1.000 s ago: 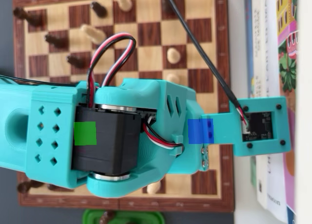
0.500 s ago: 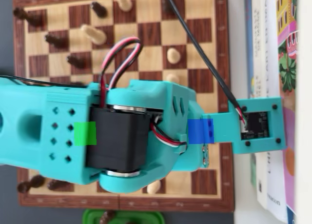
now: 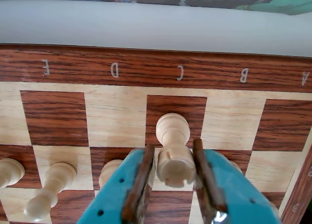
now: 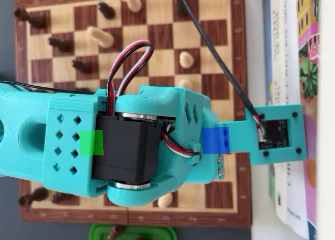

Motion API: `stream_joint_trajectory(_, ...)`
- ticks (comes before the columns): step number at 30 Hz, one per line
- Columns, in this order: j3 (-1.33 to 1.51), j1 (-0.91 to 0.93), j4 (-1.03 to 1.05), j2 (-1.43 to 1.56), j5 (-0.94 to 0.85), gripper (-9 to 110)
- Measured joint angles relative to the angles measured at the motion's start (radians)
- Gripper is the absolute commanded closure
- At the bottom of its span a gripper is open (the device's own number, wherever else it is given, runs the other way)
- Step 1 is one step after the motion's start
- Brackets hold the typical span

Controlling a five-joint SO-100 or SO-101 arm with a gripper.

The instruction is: Play chess

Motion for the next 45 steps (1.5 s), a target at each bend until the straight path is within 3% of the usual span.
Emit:
stream_joint_trajectory(20, 0.008, 0.003, 0.000, 0.054, 0.000, 95)
stream_joint_trajectory(45, 0.399, 0.043, 0.000, 0.489, 0.000, 95)
